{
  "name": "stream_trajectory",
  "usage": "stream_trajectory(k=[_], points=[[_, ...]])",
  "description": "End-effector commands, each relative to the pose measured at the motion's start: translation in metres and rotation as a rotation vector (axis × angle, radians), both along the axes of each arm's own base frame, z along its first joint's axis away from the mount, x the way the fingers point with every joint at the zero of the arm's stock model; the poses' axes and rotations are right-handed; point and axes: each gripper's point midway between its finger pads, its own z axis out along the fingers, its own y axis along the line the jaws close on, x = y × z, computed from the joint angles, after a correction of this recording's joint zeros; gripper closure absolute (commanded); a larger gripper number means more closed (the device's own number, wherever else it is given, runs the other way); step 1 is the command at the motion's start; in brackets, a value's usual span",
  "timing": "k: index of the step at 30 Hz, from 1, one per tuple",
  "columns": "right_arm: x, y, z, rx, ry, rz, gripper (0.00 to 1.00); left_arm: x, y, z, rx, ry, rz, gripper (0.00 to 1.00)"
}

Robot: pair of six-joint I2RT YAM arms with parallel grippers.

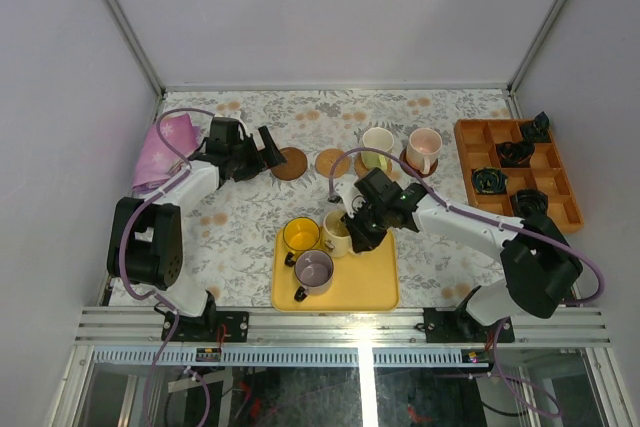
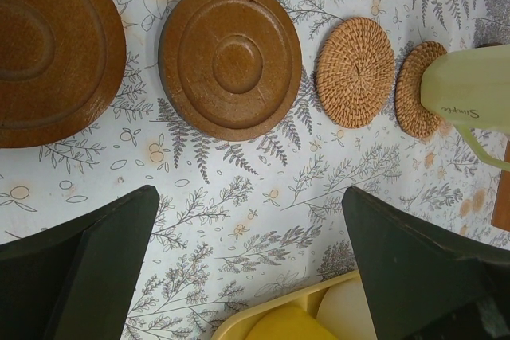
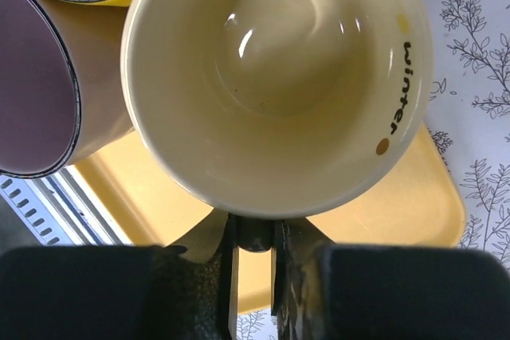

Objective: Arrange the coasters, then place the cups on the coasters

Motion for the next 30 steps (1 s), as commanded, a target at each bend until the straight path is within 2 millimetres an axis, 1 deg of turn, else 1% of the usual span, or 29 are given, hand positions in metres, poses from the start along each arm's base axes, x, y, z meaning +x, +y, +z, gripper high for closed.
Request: stream_trajectory(k=[1, 3, 6, 12, 15, 18, 24, 27, 30], points=[[0.011, 0.003, 0.007, -0.021, -0.042, -0.028, 1.0, 0.002, -0.004, 0.01, -0.002, -0.044, -0.023, 0.0], [0.014, 0.004, 0.015, -0.033, -0.064, -0.041, 1.0, 0.003, -0.005, 0.01, -0.004, -0.045, -0.026, 0.0], [0.023, 0.009, 0.033, -0.032, -0.112, -0.079, 1.0, 0.006, -0.006, 0.01, -0.009, -0.046, -0.029, 0.0], [0.057, 0.024, 0.088, 0.021, -0.25, -0.221, 1.0, 0.009, -0.007, 0.014, -0.015, -0.056, -0.033, 0.0], [0.077, 0.031, 0.109, 0.037, -0.312, -0.307, 1.0, 0.009, -0.007, 0.015, -0.016, -0.059, -0.033, 0.0], [0.101, 0.033, 0.117, 0.015, -0.368, -0.396, 1.0, 0.009, -0.007, 0.015, -0.014, -0.06, -0.03, 0.0], [0.148, 0.044, 0.119, -0.033, -0.461, -0.556, 1.0, 0.007, -0.003, 0.017, -0.001, -0.066, -0.015, 0.0], [0.173, 0.05, 0.114, -0.067, -0.495, -0.665, 1.0, 0.006, -0.001, 0.016, 0.007, -0.068, -0.005, 0.0], [0.191, 0.055, 0.102, -0.111, -0.509, -0.749, 1.0, 0.005, -0.001, 0.017, 0.008, -0.067, -0.007, 0.0]])
